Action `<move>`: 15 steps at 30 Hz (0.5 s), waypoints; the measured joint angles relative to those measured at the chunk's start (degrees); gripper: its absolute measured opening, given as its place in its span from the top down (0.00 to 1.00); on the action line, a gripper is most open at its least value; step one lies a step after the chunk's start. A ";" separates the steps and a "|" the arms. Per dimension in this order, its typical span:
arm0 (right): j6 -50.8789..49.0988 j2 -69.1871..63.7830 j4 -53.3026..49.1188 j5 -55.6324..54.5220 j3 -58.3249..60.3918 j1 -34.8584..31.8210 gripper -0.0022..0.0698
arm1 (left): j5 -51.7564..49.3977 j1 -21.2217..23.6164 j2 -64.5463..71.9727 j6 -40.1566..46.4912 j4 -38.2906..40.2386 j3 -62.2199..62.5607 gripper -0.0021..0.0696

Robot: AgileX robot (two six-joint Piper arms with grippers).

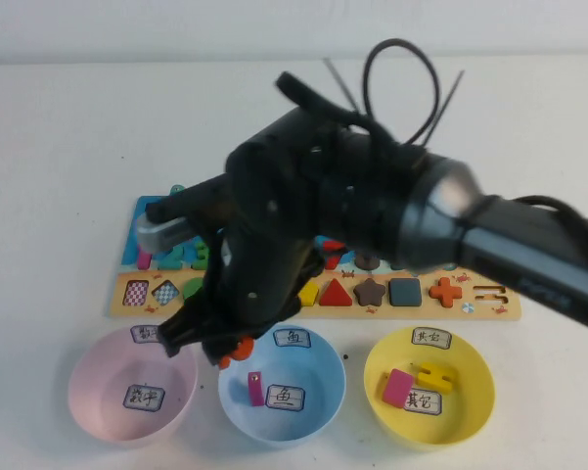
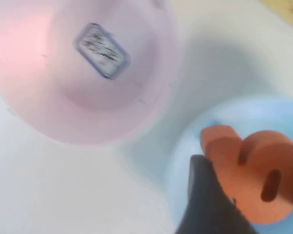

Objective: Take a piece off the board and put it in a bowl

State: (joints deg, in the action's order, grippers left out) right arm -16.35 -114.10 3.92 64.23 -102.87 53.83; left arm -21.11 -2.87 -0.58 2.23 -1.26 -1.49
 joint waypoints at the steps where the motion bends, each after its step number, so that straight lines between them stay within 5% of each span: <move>1: 0.21 -2.01 0.00 1.10 -2.58 0.59 0.52 | 0.00 0.00 0.00 0.00 0.00 0.00 0.97; 15: 2.83 -21.81 3.69 6.43 -29.86 4.70 0.52 | 0.00 0.00 0.00 0.00 0.00 0.00 0.97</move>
State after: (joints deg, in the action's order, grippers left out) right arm -13.52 -135.92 7.61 70.67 -132.72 58.52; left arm -21.11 -2.87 -0.58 2.23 -1.26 -1.49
